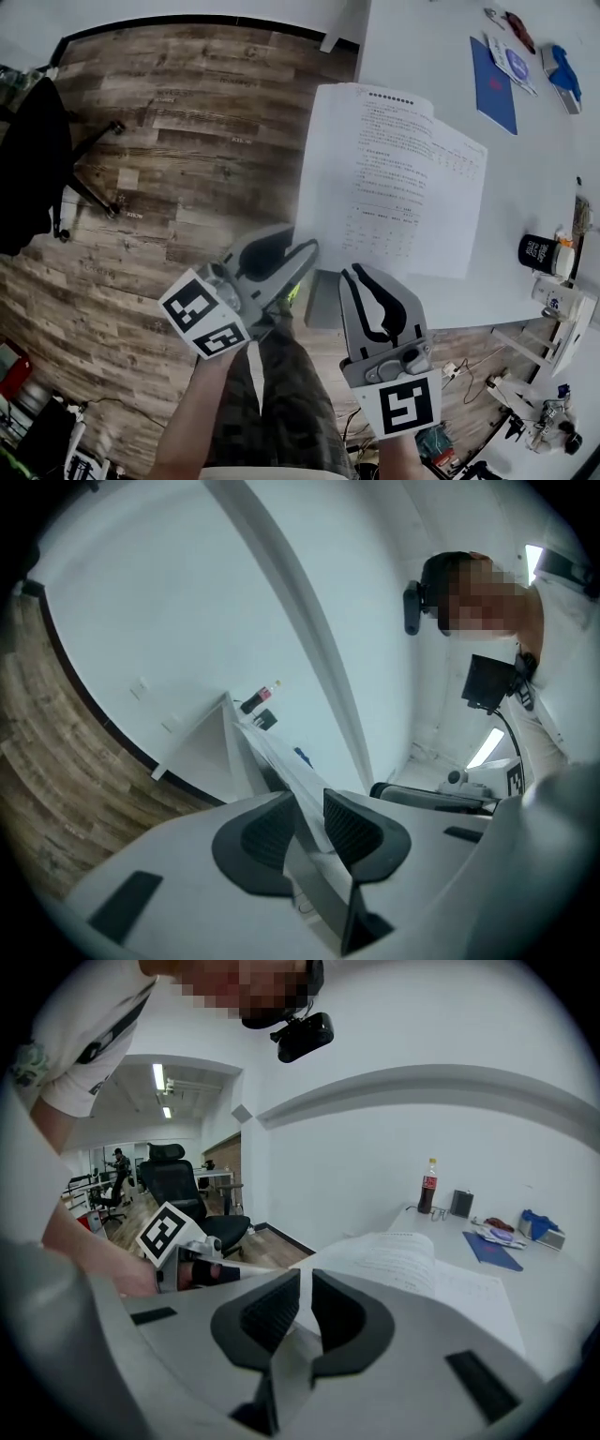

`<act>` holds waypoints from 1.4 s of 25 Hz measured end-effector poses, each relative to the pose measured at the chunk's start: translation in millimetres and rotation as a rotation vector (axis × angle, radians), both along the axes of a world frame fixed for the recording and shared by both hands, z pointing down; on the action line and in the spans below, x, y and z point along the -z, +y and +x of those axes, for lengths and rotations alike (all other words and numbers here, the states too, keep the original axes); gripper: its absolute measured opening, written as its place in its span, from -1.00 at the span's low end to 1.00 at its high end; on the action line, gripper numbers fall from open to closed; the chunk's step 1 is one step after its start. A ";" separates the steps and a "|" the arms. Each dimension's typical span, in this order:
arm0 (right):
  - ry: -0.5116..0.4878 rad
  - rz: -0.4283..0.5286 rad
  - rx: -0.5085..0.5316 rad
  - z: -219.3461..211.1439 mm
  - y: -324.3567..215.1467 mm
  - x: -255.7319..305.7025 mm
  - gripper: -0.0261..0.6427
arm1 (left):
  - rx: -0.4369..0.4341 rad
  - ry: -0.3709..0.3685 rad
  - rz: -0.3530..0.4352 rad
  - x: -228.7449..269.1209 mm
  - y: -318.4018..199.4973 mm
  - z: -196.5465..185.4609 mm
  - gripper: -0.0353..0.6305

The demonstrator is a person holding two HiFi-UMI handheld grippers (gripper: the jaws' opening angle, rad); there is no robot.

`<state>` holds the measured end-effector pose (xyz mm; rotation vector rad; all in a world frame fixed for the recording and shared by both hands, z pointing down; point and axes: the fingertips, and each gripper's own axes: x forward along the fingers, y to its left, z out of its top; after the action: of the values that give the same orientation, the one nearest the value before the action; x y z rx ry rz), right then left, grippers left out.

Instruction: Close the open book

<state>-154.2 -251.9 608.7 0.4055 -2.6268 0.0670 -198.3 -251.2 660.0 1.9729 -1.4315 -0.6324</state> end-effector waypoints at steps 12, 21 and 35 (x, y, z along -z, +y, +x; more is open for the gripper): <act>-0.078 0.034 -0.085 2.2 -16.9 48.0 -0.85 | -0.115 -0.145 0.043 78.1 -14.3 11.2 -0.79; -0.152 0.067 -0.135 20.1 -36.8 93.7 -0.85 | -0.202 -0.233 0.023 118.2 -31.8 44.7 -0.85; -0.205 0.124 -0.166 75.4 -57.5 138.2 -0.85 | -0.277 -0.371 -0.019 156.8 -59.8 105.6 -0.84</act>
<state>-78.7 -309.4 470.5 0.6924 -2.8016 -0.0001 -92.8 -310.9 503.2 2.3030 -1.3232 -0.1319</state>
